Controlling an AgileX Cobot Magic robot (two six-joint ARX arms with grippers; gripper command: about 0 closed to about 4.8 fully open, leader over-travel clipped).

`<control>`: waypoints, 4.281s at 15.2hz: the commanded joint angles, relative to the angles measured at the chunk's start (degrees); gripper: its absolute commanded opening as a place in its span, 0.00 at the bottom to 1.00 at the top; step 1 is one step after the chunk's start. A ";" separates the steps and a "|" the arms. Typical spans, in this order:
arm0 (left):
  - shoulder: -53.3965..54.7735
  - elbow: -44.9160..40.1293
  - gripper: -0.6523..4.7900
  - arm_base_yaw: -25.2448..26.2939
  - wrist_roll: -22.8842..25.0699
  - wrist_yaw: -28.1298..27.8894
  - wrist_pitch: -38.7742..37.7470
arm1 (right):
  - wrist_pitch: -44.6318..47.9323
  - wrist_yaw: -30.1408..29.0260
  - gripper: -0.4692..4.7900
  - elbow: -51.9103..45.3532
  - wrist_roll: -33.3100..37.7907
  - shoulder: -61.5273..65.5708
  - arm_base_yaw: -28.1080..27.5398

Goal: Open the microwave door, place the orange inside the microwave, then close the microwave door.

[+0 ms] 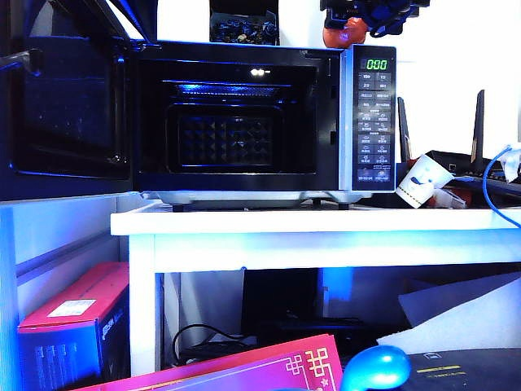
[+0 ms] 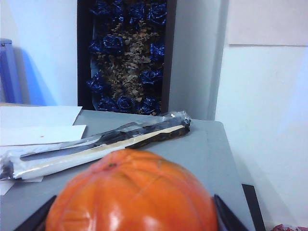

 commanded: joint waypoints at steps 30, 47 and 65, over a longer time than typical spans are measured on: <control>-0.68 0.11 0.11 0.00 0.20 -0.17 0.37 | -9.90 -19.61 0.42 0.02 -1.29 8.46 11.54; -0.68 0.11 0.11 0.00 0.20 -0.17 0.37 | 19.02 -7.37 0.40 1.46 -1.31 24.35 13.03; -0.68 0.11 0.11 0.00 0.20 -0.15 0.59 | 13.25 -4.17 0.37 19.74 -1.33 36.39 13.31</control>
